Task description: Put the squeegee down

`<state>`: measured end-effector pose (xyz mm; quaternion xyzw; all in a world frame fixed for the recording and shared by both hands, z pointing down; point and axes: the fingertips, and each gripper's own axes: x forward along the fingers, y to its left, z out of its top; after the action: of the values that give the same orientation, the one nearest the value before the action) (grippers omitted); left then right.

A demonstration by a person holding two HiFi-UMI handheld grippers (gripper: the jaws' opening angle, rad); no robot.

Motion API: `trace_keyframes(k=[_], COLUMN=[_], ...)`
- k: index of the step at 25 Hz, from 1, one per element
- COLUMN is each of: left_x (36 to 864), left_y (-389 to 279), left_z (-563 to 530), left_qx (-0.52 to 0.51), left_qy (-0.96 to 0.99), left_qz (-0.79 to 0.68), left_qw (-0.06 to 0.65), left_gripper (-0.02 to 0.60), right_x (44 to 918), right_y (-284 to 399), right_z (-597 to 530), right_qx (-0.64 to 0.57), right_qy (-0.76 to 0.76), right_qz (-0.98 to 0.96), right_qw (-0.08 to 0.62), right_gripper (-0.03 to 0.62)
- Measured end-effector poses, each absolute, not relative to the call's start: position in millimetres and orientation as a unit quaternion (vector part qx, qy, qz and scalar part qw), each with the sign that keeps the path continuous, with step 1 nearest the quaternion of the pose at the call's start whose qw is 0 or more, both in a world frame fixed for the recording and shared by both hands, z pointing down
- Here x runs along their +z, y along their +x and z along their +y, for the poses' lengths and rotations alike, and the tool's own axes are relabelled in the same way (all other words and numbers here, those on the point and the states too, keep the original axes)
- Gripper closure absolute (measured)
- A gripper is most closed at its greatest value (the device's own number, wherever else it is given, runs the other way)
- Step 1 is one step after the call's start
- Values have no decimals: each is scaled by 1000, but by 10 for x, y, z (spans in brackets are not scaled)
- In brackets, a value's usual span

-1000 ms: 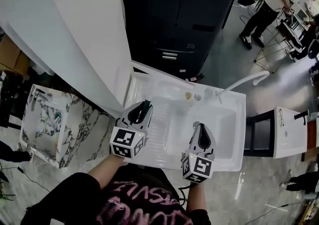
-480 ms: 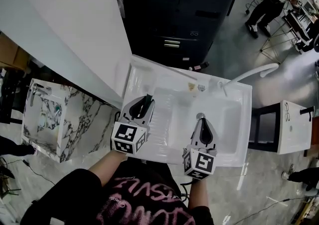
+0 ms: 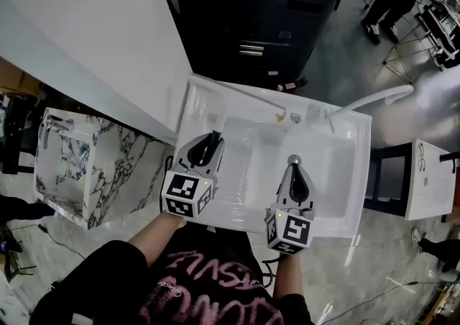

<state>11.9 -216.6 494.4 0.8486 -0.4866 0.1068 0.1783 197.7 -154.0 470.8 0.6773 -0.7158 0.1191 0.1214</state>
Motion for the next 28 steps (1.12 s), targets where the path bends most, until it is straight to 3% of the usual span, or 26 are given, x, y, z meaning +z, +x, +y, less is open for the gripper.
trace_keyframes(k=[28], left_x=[5619], left_y=[187], left_z=[-2168], left_qx=[171], left_qy=[830], left_qz=[-484], left_qw=[217], left_gripper=[485], right_x=[5220], right_y=[2034], right_z=[-1600], right_qx=[172], right_qy=[666], right_qz=[-712], right_qw=[143], right_gripper=[572])
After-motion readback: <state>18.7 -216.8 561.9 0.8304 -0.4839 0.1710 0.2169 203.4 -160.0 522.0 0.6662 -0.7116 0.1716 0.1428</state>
